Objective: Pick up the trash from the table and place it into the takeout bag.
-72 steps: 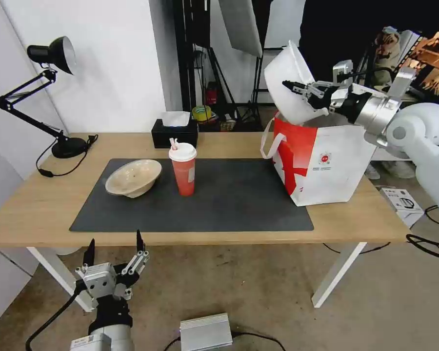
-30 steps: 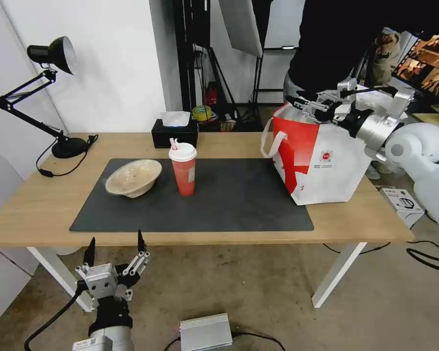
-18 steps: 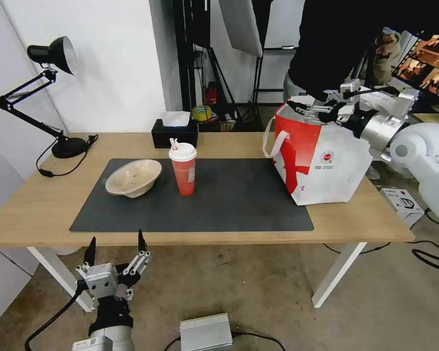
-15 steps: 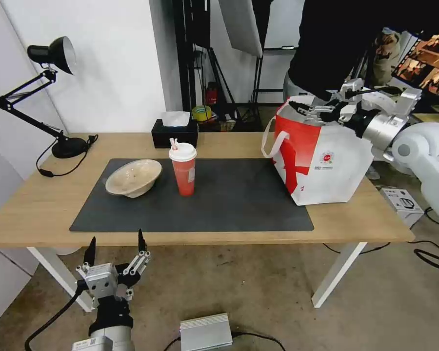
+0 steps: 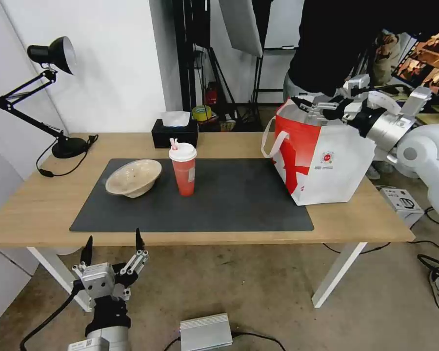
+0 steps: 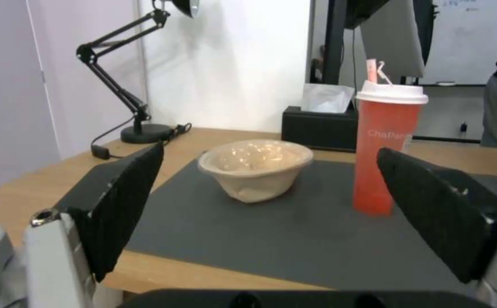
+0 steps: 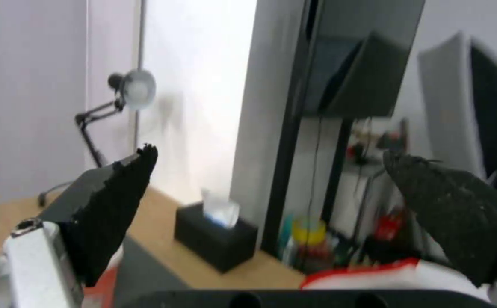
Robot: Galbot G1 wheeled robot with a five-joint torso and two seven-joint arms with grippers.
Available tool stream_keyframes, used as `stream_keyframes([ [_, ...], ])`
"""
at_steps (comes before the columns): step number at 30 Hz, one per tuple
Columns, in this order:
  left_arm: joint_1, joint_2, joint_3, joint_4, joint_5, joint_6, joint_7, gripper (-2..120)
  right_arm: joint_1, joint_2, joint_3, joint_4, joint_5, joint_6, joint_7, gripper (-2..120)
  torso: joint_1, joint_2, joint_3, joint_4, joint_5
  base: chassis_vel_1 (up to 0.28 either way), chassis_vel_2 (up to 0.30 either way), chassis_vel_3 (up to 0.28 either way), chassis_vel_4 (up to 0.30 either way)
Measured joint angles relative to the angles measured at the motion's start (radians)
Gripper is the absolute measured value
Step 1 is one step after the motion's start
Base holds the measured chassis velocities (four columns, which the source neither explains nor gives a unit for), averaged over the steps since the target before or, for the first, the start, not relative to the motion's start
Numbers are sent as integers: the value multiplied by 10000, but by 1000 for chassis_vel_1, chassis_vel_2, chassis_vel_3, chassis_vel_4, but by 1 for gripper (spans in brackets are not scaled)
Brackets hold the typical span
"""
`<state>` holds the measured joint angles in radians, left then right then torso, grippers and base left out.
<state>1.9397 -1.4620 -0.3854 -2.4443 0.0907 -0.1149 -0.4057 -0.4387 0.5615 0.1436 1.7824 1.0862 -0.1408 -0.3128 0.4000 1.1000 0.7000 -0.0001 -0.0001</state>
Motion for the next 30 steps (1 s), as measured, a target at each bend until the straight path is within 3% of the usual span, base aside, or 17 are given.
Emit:
stream_keyframes([
  [4, -16, 11, 26, -7, -5, 0, 0, 100, -1087, -35, 642, 1261, -424, 781, 1615, 100, -1, 0, 0, 1, -1, 0, 0, 0, 0],
  [10, -36, 154, 46, 26, 6, 0, 5, 100, -1910, 101, 1066, 1960, -709, 1291, 2778, 100, 0, 0, -1, 3, 0, 0, 0, 0, 0],
  [13, -24, 254, 37, 38, 9, 0, 2, 100, -3482, 246, 1767, 3152, -1029, 1628, 3813, 100, -1, 0, -1, -1, 2, 0, 0, 0, 0],
  [20, -60, 107, 124, 58, 9, -1, 3, 100, -5099, 709, 2232, 4664, -1731, 1696, 4719, 100, -1, 0, -1, 3, -5, 0, 0, 0, 0],
  [30, -127, 23, 67, 47, -121, -3, -3, 100, -7221, 1845, 2178, 5576, -3493, 1993, 5356, 100, -1, 0, -1, -1, 1, 0, 0, 0, 0],
])
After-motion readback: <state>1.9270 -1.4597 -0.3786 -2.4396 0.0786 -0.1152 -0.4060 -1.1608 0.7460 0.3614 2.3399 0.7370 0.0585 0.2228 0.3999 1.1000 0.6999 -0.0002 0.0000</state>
